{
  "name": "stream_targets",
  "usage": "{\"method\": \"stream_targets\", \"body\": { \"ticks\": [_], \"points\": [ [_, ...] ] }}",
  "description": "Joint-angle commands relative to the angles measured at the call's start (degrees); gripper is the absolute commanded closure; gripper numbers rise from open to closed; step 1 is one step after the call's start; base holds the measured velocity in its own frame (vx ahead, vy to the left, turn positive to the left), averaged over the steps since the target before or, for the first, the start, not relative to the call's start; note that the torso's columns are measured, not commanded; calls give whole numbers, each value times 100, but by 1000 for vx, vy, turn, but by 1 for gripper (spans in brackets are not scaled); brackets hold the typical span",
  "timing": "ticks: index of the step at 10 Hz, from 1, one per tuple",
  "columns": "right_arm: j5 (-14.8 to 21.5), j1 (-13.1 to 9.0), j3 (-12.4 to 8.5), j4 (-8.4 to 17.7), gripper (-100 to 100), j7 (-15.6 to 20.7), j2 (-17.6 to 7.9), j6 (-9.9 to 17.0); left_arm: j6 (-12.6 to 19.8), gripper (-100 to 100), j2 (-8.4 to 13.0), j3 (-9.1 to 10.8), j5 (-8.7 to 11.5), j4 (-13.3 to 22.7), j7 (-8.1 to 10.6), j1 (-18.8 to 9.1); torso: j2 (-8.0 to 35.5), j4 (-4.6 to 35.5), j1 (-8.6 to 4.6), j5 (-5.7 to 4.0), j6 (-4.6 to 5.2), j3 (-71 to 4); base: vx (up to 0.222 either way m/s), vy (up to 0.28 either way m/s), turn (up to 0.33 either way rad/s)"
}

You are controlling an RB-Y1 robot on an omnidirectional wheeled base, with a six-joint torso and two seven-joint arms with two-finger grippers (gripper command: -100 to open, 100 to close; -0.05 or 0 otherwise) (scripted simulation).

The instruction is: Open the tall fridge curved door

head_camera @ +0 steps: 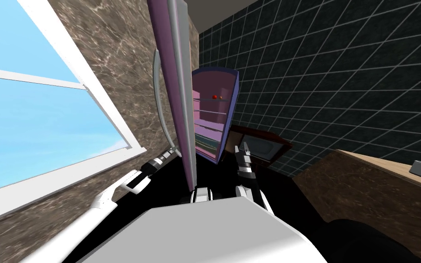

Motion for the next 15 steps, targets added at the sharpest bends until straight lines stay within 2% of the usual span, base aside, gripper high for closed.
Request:
{"method": "stream_targets", "body": {
  "ticks": [1,4,6,8,9,12,15],
  "points": [
    [0,0,1,0,0,0,1,0,-135,100,125,-67,28,-192,86,38,-5,-2,-14,-1,6,-4,-8,239,-33],
    [0,0,1,0,0,0,1,0,-233,100,206,-152,35,-292,132,101,2,4,21,6,9,-1,-19,234,-29],
    [0,0,0,0,0,0,0,0,-429,100,367,-321,49,-491,224,226,29,4,34,14,-6,17,-39,339,-70],
    [0,0,0,0,0,0,0,0,-384,100,368,-328,29,-457,194,227,68,0,11,19,-21,42,-19,227,-11],
    [0,0,1,1,0,0,2,0,-480,100,425,-368,26,-497,212,239,60,-15,-54,5,-15,39,-2,209,-99],
    [0,0,1,0,0,0,1,0,-559,100,472,-420,24,-535,233,252,37,-7,26,18,-11,26,14,243,-81],
    [0,0,1,0,0,0,1,0,-716,100,567,-523,19,-613,274,278,9,-7,-8,7,4,4,2,260,-95]
  ]
}}
